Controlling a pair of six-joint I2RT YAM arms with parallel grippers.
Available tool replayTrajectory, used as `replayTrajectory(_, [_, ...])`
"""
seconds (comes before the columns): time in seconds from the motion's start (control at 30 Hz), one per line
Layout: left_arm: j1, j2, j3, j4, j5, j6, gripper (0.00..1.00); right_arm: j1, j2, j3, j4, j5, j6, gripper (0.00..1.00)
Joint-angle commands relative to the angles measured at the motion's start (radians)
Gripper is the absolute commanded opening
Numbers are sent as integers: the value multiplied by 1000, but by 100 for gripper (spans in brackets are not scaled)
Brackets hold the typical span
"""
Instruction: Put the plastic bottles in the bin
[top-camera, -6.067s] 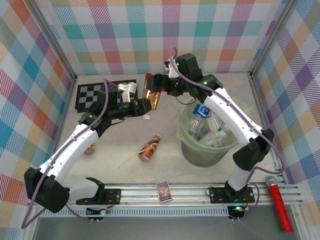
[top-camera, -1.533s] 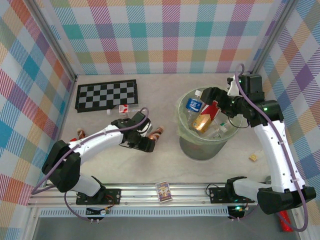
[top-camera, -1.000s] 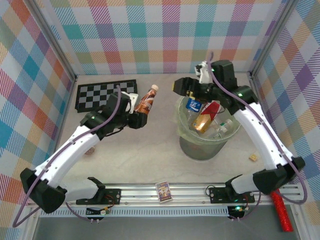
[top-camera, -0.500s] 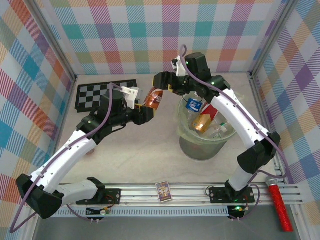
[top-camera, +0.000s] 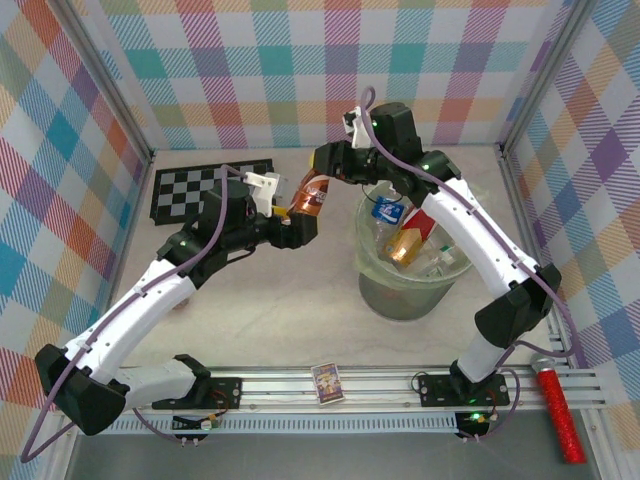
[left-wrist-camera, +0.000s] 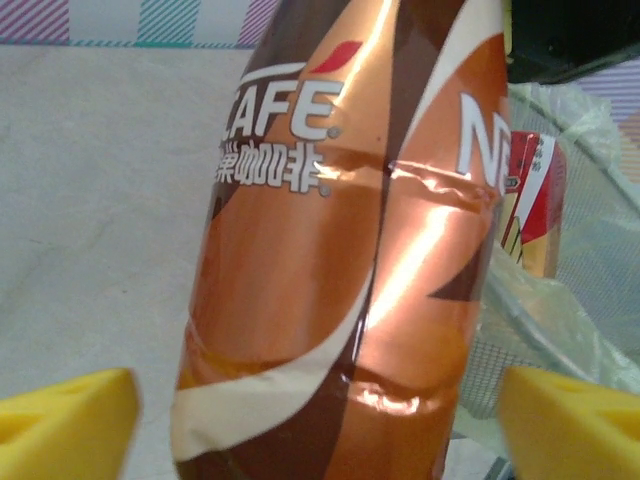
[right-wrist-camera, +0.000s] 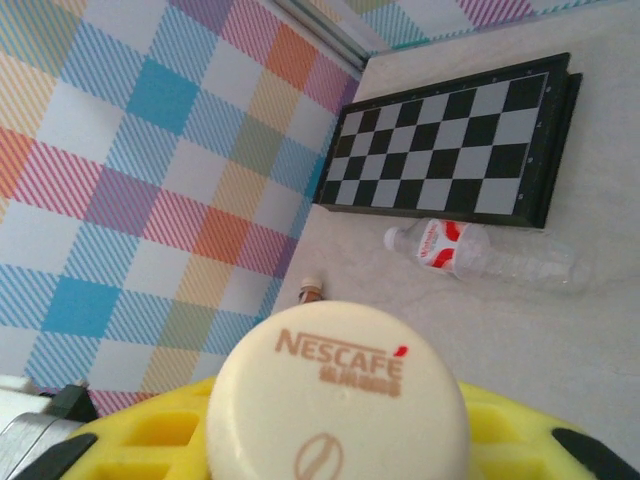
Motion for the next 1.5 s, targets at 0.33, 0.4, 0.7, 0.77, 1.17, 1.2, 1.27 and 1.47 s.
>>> replayTrajectory(0.33, [52, -23, -156, 103, -77, -47, 100, -92, -179, 245, -366, 250, -237, 25])
replayTrajectory(0.4, [94, 10, -170, 95, -70, -108, 100, -97, -229, 239, -440, 354, -280, 24])
replayTrajectory(0.7, [298, 123, -186, 13, -83, -281, 100, -126, -264, 262, -688, 463, -346, 21])
replayTrajectory(0.77, [299, 121, -199, 13, -96, -280, 100, -126, -242, 261, -708, 478, -352, 21])
replayTrajectory(1.17, [309, 78, -242, -35, -150, -227, 100, -125, -79, 237, -774, 357, -359, 23])
replayTrajectory(1.2, [308, 77, -246, -39, -153, -225, 100, -124, -70, 227, -782, 351, -355, 23])
replayTrajectory(1.27, [309, 77, -248, -37, -157, -220, 100, -124, -65, 196, -783, 329, -348, 23])
replayTrajectory(1.47, [310, 92, -252, -22, -139, -226, 100, -123, -80, 57, -746, 277, -311, 24])
